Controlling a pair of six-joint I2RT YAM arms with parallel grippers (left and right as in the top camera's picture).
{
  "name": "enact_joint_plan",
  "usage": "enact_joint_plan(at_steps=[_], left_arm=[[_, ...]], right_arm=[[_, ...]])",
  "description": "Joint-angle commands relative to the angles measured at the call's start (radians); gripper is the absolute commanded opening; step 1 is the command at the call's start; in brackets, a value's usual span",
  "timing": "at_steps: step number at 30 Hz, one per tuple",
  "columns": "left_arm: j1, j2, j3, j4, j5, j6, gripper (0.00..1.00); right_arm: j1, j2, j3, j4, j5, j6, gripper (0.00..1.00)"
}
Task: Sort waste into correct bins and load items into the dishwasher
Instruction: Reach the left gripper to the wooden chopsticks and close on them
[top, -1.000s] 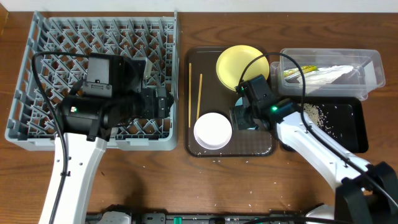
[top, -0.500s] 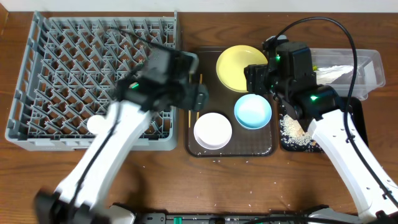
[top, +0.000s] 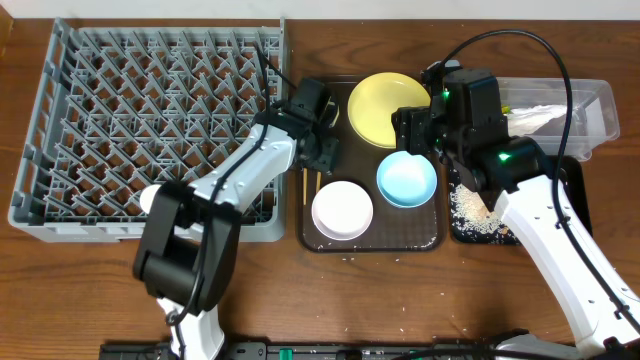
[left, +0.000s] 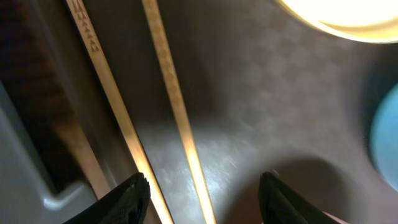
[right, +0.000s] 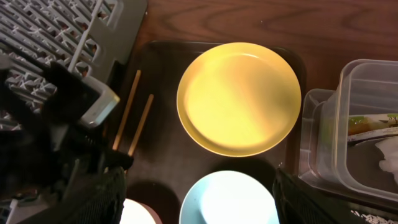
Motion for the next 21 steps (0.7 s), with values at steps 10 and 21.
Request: enact_joint_plan(at_steps=[10,21], left_arm=[[-0.034,0.066,0.002,0.111,-0.049,0.017,0.5],[-0.034,0.117,0.002,0.158,-0.102,-0.014,0.49]], right_arm=[[0.006,0.016,0.003,0.001,-0.005,0.043,0.74],[0.006,0.016,0.003,0.001,-0.005,0.051,0.75]])
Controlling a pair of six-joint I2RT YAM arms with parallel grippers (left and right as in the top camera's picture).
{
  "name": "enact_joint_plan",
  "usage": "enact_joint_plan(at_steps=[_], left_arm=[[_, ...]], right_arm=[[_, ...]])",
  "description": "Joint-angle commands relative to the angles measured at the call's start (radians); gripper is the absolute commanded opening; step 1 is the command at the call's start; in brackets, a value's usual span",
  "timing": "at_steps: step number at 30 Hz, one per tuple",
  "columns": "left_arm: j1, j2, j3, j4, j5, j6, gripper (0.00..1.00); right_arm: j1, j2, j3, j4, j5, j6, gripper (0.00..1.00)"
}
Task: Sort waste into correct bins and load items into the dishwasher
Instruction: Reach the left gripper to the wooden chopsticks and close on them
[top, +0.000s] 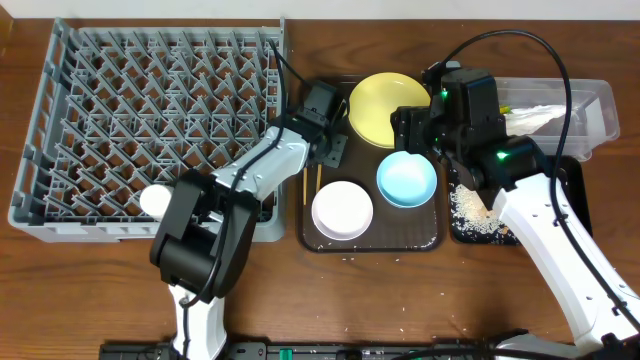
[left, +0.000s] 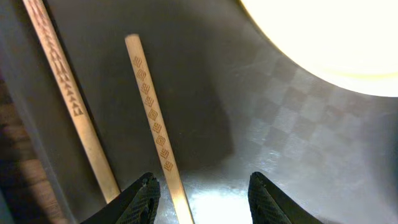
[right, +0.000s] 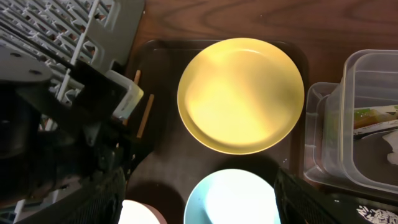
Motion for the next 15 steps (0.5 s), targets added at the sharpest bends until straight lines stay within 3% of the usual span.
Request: enact_joint_plan(at_steps=[1,7,15], left_arm=[[0.002,0.045,0.002,-0.001,-0.03,-0.013,0.49],[0.002,0.051,0.002,0.034,-0.03,-0.047,0.48],[0.002,0.067,0.002,0.048,-0.03,-0.067,0.34]], right_arm=[[0.005,0.005,0.003,0.001,-0.005,0.014,0.75],[0.005,0.005,0.003,0.002,-0.005,0.018,0.75],[0.005,0.005,0.003,-0.003,-0.024,0.026,0.75]])
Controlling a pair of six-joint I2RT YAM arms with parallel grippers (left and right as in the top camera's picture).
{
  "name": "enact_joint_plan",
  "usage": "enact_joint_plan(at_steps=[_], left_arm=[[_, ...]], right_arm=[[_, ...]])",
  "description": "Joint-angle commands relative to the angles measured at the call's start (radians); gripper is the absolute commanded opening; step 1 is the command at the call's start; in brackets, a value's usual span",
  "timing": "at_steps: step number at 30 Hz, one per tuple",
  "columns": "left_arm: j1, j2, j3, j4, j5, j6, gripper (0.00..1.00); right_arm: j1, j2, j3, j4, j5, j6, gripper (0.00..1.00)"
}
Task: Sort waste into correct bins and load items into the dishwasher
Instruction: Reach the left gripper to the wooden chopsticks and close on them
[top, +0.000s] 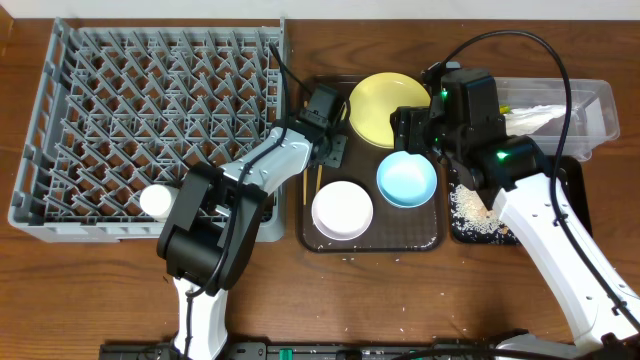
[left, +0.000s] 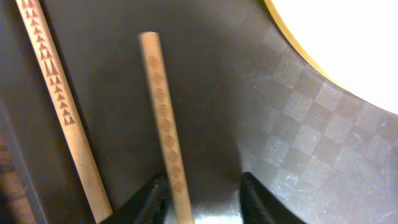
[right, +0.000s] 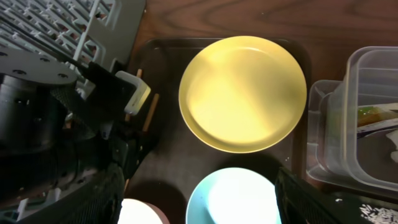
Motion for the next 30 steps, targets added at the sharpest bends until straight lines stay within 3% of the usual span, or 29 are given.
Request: enact_joint_plan(at_steps=[1,11,23,30], left_arm=[[0.002,0.023,0.002,0.0,-0.013,-0.017,0.29],[0.002,-0.006,0.021,-0.014,-0.001,-0.02,0.08],[0.002,-0.267,0.031,-0.041,-0.013,-0.019,0.08],[0.047,-0.452,0.031,-0.152,-0.241,-0.015,0.08]], right_arm=[[0.005,0.005,0.003,0.001,-0.017,0.018,0.75],[0.005,0.005,0.003,0.007,-0.017,0.033,0.76],[0.005,0.005,0.003,0.014,-0.018,0.034,0.75],[0.005,0.005,0.003,0.011,-0.05,0.036,0.75]])
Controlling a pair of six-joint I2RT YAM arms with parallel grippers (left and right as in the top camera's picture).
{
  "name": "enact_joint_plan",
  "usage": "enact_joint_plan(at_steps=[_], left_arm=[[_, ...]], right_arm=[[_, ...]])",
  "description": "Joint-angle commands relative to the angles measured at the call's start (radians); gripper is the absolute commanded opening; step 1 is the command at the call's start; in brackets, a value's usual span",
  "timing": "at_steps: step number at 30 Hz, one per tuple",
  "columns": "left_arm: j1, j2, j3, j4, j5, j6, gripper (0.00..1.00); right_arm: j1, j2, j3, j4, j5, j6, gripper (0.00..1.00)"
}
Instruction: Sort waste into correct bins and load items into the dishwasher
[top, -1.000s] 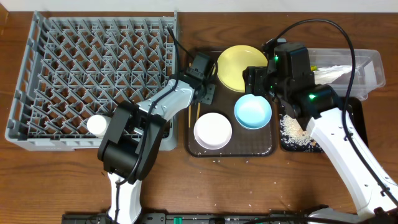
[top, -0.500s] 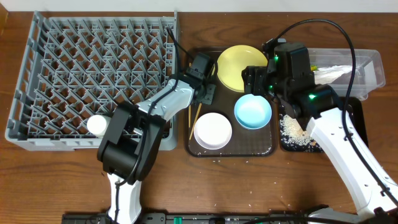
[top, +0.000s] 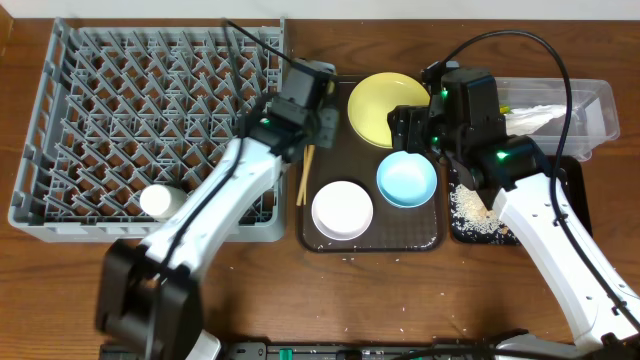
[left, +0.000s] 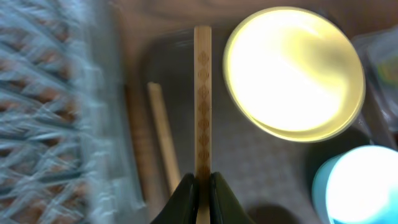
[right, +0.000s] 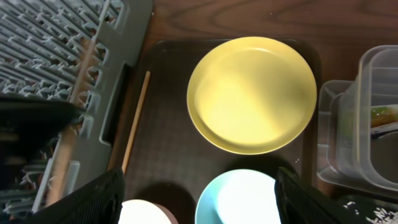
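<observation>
My left gripper (left: 202, 182) is shut on a patterned wooden chopstick (left: 203, 93), held above the left part of the dark tray (top: 425, 235), near the corner of the grey dish rack (top: 150, 120). A second chopstick (top: 305, 176) lies on the tray's left side, also seen as the chopstick (right: 135, 121) beside the rack. The yellow plate (top: 385, 108), the blue bowl (top: 407, 178) and the white bowl (top: 342, 210) rest on the tray. My right gripper (right: 199, 205) hangs open over the blue bowl with nothing in it.
A white cup (top: 155, 200) lies in the rack's near left part. A clear bin (top: 560, 110) holding wrappers stands at the right. Beside it a black tray (top: 480, 212) carries spilled rice. Crumbs dot the wooden table (top: 400, 300) in front.
My left gripper was low on the tray with its jaws astride the right-hand chopstick. Now it is shut on that chopstick and stands higher, nearer the rack. The right arm has not moved.
First my left gripper hung open, low over the two chopsticks at the tray's left. Then it sat nearer the right-hand chopstick's end, and then its jaws stood closer round it. Now the chopstick is gripped and lifted off the tray; the other one lies where it was.
</observation>
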Motion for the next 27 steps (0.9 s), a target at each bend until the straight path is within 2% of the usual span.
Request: enact_joint_plan(at_steps=[1,9,16,22,24,26,27], left_arm=[[0.058,-0.087,0.027,-0.04,-0.15,0.001,0.08],[0.187,-0.045,0.009,-0.125,-0.113,0.012,0.08],[0.192,0.074,-0.002,-0.14,-0.001,0.018,0.08],[0.192,0.119,-0.002,-0.139,0.018,0.018,0.09],[0.192,0.119,-0.002,-0.135,0.018,0.018,0.16],[0.192,0.119,-0.002,-0.135,0.019,0.018,0.34],[0.192,0.118,-0.001,-0.136,0.02,0.018,0.38]], right_arm=[[0.005,0.005,0.003,0.0,-0.021,0.014,0.75],[0.005,0.005,0.003,0.0,-0.021,0.014,0.75],[0.005,0.005,0.003,0.0,-0.021,0.014,0.76],[0.005,0.005,0.003,0.001,-0.021,0.014,0.76],[0.005,0.005,0.003,0.001,-0.021,0.014,0.76],[0.005,0.005,0.003,0.003,-0.021,0.014,0.76],[0.005,0.005,0.003,0.004,-0.021,0.014,0.76]])
